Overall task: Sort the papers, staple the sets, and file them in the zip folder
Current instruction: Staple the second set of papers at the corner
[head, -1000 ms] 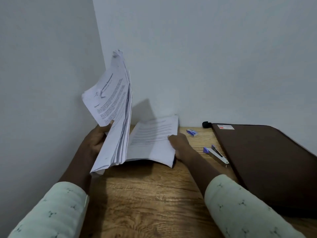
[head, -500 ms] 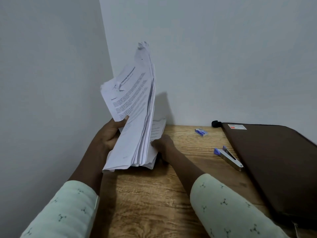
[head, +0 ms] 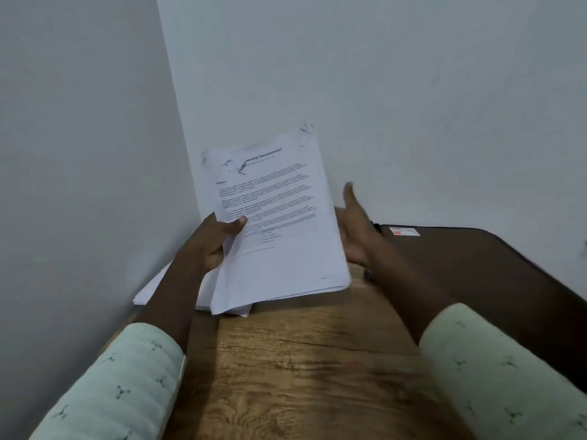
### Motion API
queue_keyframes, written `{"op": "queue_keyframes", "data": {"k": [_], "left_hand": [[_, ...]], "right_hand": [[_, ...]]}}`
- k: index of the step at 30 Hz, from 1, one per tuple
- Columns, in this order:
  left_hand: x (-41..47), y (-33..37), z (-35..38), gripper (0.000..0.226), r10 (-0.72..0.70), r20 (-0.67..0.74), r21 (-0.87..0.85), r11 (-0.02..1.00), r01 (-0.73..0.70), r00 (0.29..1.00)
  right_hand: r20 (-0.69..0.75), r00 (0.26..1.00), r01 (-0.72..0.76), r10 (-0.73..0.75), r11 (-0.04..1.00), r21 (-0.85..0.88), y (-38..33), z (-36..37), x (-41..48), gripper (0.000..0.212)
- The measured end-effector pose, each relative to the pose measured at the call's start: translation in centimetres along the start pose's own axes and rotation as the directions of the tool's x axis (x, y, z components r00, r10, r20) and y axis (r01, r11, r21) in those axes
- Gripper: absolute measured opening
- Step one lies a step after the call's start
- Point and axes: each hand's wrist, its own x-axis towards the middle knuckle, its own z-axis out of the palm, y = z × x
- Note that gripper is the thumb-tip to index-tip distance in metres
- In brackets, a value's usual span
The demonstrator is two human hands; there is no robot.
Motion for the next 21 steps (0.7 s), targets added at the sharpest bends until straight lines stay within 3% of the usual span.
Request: {"op": "queue_keyframes", "data": {"k": [1,3,5,8,15,21], "left_hand": [[0.2,0.3,0.9,0.048,0.012,-0.013,0.005,1.0,-0.012,1.0],[0.6,0.6,3.6,0.047,0.039,0.009,0.016,0.999,-0.039,0.999],[0.6,0.8,6.4,0.044,0.072,0.046,0.033,0.997,-0.074,0.996],[0.4,1.9,10.3,0.035,0.105,0.068,0.012,0.994,-0.106,0.992],[-1.0,5.6,14.6,0.022,0.226,0.028,0.046,0.973,-0.227,0.974],[-2.1,4.8,13.8,0.028,0.325,-0.091,0.15,0.939,-0.309,0.941]], "right_hand": [[0.012,1.0,0.026,-0.027,0.999,0.043,-1.2,-1.1,-0.8,0.087],[0.069,0.99,0.122,-0.125,0.991,0.049,-3.3,-3.3,-2.7,0.06],[0.093,0.958,0.283,-0.27,0.943,-0.176,-4.2,-4.6,-4.4,0.029],[-0.033,0.91,0.37,-0.414,0.843,-0.39,-4.3,-6.6,-5.1,0.03],[-0.103,0.841,0.479,-0.531,0.819,-0.315,-5.7,-7.1,-7.1,0.032],[-0.084,0.862,0.459,-0.5,0.841,-0.287,-5.1,-6.8,-7.9,0.031]]}}
